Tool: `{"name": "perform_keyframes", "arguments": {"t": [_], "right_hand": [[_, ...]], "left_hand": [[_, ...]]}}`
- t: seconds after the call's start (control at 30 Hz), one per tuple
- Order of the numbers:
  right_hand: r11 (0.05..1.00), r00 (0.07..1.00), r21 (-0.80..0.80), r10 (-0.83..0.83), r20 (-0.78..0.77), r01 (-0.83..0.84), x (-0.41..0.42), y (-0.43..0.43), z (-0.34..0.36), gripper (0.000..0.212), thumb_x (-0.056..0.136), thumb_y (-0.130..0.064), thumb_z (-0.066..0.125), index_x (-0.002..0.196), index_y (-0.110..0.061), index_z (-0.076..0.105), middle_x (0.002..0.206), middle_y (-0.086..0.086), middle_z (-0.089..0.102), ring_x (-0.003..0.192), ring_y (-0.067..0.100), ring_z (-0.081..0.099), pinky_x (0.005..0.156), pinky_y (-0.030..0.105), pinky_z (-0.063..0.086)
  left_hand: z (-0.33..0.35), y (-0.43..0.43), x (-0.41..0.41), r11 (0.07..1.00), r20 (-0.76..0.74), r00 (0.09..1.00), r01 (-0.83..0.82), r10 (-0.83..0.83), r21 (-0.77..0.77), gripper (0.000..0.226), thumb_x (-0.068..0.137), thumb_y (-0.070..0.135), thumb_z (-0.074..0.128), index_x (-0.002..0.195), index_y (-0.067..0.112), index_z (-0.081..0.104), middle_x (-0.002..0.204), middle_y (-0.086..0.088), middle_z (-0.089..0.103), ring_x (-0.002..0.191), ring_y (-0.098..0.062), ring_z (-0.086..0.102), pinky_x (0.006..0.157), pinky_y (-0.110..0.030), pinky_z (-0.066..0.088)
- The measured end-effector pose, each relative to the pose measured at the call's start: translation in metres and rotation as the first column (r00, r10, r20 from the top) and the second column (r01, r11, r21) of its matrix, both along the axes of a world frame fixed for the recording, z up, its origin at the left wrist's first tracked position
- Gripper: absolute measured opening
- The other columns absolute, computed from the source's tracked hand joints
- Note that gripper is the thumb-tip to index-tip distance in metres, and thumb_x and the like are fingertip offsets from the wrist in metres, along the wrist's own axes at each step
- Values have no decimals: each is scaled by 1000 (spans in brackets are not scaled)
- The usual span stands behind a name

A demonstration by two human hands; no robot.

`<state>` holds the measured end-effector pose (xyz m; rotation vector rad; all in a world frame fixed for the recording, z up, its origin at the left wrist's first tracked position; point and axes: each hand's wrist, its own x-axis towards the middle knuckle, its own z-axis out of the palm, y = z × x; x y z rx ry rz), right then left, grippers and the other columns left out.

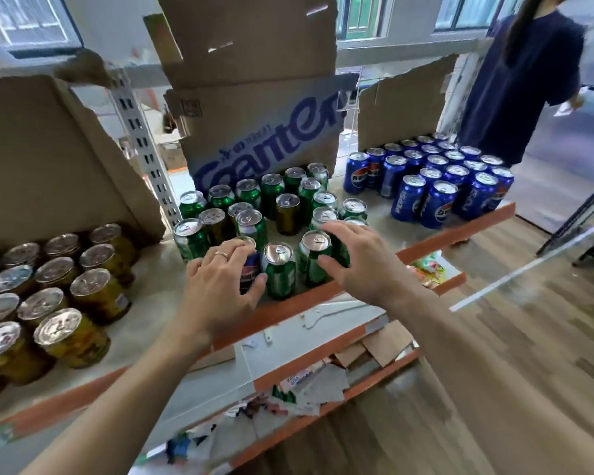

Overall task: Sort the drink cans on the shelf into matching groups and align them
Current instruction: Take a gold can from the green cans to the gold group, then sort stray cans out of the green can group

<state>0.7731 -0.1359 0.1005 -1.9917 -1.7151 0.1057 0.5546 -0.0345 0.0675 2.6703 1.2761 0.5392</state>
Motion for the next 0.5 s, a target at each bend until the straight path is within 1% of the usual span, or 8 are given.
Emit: {"name": "perform_keyframes", "arguments": {"t": [0.1,0.23,0.33,0.4,0.5], "right_hand": [[999,1000,-26,26,-7,-27,1,20,-2,54,93,-35,62,143,-22,47,147,-3,50,136,20,40,111,37,35],[997,999,-65,31,10,-31,6,56,-4,53,93,-32,60,144,-22,47,146,-3,50,133,21,43,106,37,37],[993,1000,-118,8,20,-6,13,85,-2,56,92,-31,60,145,-21,44,146,0,50,130,24,46,105,39,40],[986,999,-165,-13,37,19,18,105,-2,58,91,-30,60,146,-21,43,143,3,52,127,27,49,103,40,42],[971,996,-231,-39,79,56,28,137,-6,62,89,-31,62,147,-21,42,140,7,54,127,30,48,103,46,42]], "left_hand": [[1,7,-5,999,-8,999,-34,34,15,56,86,53,43,134,26,53,139,5,53,126,-18,47,99,-39,32],[3,28,-6,998,-29,998,-55,55,-16,61,83,54,43,136,25,50,142,4,49,130,-18,44,103,-40,29],[1,52,0,999,-83,996,-27,24,-35,64,82,58,45,138,26,46,143,4,47,131,-19,43,104,-42,30],[0,68,8,998,-122,993,-5,-2,-59,66,84,60,52,140,27,42,143,4,45,130,-20,43,104,-42,30],[-2,88,18,995,-188,981,28,-45,-92,69,84,62,56,142,28,38,139,5,49,127,-21,47,101,-41,34]]}}
